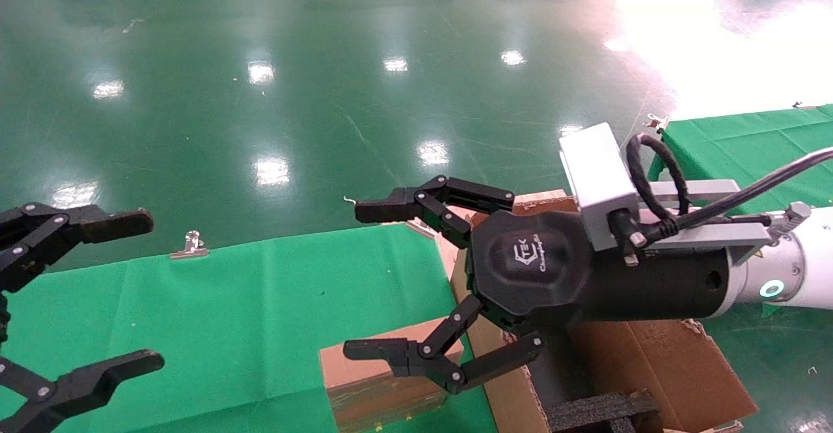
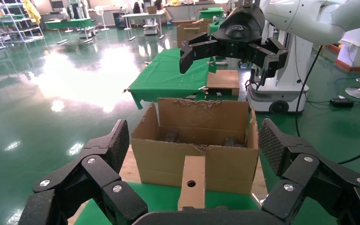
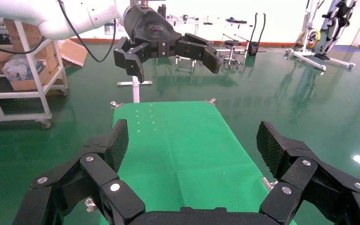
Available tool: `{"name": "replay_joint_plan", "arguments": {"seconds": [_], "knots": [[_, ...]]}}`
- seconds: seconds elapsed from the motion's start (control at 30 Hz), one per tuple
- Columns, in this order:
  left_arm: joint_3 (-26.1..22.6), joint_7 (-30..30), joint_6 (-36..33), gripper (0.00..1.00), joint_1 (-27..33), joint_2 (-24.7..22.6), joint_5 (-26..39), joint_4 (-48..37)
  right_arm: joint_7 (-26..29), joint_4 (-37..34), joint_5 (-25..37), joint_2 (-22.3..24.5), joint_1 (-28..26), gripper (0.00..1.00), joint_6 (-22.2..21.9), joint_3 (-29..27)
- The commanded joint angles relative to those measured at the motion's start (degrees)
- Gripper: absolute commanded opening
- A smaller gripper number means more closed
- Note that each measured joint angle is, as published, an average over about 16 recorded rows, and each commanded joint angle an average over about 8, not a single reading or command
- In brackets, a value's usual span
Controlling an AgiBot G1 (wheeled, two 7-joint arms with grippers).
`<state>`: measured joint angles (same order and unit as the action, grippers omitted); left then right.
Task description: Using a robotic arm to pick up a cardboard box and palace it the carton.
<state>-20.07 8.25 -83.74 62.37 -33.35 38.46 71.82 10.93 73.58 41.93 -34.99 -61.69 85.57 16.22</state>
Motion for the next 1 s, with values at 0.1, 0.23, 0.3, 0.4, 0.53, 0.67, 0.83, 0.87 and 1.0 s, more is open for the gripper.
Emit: {"name": "replay_joint_plan", "arguments": {"seconds": [0.1,0.23,0.3,0.4,0.53,0.67,0.83,0.87,1.0], "knots": [[0.0,0.0,0.0,1.0,0.0,0.0,0.0,0.0,0.0,0.0,0.0,0.0,0.0,1.0,0.0,0.0],[0.0,0.0,0.0,1.0,0.0,0.0,0.0,0.0,0.0,0.0,0.0,0.0,0.0,1.0,0.0,0.0],[0.0,0.0,0.0,1.0,0.0,0.0,0.0,0.0,0.0,0.0,0.0,0.0,0.0,1.0,0.0,0.0],[0.0,0.0,0.0,0.93,0.0,0.0,0.0,0.0,0.0,0.0,0.0,0.0,0.0,1.0,0.0,0.0],[0.0,0.0,0.0,0.43,0.0,0.0,0.0,0.0,0.0,0.0,0.0,0.0,0.0,1.0,0.0,0.0],[0.0,0.0,0.0,0.0,0.0,0.0,0.0,0.0,-0.02,0.0,-0.01,0.0,0.02,1.0,0.02,-0.02],[0.0,0.0,0.0,0.0,0.0,0.0,0.0,0.0,-0.03,-0.11,0.03,-0.08,0.01,1.0,0.08,0.05],[0.0,0.0,0.0,0.0,0.0,0.0,0.0,0.0,-0.04,-0.17,0.24,-0.09,-0.07,1.0,0.21,0.17],[0.0,0.0,0.0,0.0,0.0,0.0,0.0,0.0,0.52,-1.03,2.27,-0.43,-1.27,1.0,1.04,1.49]]}}
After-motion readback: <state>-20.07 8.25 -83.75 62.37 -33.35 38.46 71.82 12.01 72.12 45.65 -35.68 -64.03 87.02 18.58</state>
